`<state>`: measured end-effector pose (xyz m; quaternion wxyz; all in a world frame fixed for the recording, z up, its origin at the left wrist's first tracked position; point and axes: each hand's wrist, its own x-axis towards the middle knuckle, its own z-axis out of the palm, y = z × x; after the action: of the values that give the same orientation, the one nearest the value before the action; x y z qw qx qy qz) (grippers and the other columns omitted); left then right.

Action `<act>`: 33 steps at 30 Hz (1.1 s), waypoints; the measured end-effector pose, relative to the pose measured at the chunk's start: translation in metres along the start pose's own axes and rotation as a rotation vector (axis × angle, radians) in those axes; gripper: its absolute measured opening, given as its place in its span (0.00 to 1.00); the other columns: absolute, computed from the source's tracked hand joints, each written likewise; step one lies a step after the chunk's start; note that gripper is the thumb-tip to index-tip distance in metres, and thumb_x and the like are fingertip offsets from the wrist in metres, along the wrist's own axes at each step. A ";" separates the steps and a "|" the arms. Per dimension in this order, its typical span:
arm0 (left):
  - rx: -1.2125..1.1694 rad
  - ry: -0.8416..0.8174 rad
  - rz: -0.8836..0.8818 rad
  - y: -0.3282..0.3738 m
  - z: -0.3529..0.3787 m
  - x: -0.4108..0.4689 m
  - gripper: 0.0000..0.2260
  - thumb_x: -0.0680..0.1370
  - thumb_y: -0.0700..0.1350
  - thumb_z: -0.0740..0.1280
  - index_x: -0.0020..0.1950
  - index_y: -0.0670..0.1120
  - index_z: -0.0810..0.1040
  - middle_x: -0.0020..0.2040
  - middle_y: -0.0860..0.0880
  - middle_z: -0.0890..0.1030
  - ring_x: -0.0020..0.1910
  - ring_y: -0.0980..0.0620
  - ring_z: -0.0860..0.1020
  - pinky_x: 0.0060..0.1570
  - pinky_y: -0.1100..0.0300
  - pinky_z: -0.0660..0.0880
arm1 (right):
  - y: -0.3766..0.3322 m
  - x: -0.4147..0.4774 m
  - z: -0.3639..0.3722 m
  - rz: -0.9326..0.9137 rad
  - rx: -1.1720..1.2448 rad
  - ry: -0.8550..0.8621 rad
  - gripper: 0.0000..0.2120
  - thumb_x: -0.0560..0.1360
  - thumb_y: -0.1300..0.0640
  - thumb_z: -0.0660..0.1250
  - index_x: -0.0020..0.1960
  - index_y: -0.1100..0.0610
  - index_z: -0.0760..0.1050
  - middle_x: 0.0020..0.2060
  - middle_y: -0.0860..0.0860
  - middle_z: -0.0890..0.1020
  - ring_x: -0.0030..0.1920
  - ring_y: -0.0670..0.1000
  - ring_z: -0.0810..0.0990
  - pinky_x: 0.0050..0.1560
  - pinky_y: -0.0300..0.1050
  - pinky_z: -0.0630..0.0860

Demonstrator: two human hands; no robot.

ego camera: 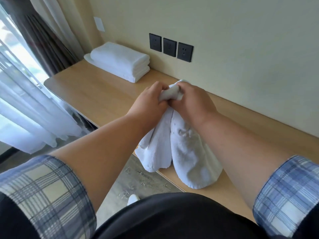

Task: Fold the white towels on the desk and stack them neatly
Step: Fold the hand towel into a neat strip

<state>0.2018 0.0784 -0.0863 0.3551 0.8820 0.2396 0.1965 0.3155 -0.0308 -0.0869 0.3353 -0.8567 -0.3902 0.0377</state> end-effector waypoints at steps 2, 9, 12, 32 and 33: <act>0.032 -0.061 0.038 -0.031 -0.011 0.026 0.13 0.76 0.43 0.63 0.58 0.56 0.73 0.53 0.55 0.76 0.51 0.55 0.73 0.45 0.70 0.66 | -0.008 0.022 0.024 0.047 0.005 0.011 0.12 0.73 0.43 0.66 0.48 0.51 0.75 0.44 0.47 0.80 0.43 0.51 0.79 0.47 0.51 0.76; 0.369 -0.163 0.044 -0.107 -0.019 0.112 0.15 0.80 0.47 0.57 0.64 0.61 0.71 0.62 0.53 0.74 0.63 0.47 0.69 0.56 0.51 0.59 | -0.007 0.073 0.089 0.191 0.047 -0.008 0.23 0.75 0.55 0.69 0.69 0.51 0.73 0.60 0.54 0.78 0.61 0.54 0.76 0.63 0.49 0.71; 0.438 -0.223 -0.019 -0.125 0.006 0.132 0.20 0.80 0.46 0.59 0.72 0.57 0.66 0.68 0.49 0.71 0.67 0.43 0.66 0.60 0.49 0.61 | 0.003 0.062 0.111 0.205 0.010 0.084 0.33 0.72 0.65 0.68 0.76 0.57 0.64 0.68 0.59 0.70 0.70 0.59 0.66 0.72 0.48 0.61; 0.619 -0.826 0.023 -0.138 0.105 0.082 0.34 0.78 0.60 0.62 0.80 0.58 0.50 0.79 0.47 0.35 0.75 0.38 0.57 0.70 0.43 0.64 | 0.089 -0.088 0.136 0.810 0.244 -0.441 0.32 0.78 0.40 0.66 0.76 0.52 0.63 0.72 0.49 0.70 0.70 0.52 0.71 0.66 0.44 0.66; 0.654 -0.793 0.033 -0.134 0.107 0.079 0.34 0.78 0.60 0.62 0.80 0.58 0.50 0.79 0.46 0.36 0.77 0.38 0.52 0.73 0.42 0.58 | 0.095 -0.091 0.132 0.835 0.231 -0.422 0.33 0.78 0.38 0.64 0.77 0.52 0.63 0.73 0.49 0.69 0.71 0.52 0.70 0.67 0.45 0.66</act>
<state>0.2833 0.1508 -0.2406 0.1212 0.9573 0.1216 -0.2326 0.2702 -0.0662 -0.2640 0.2977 -0.8710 -0.0655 0.3853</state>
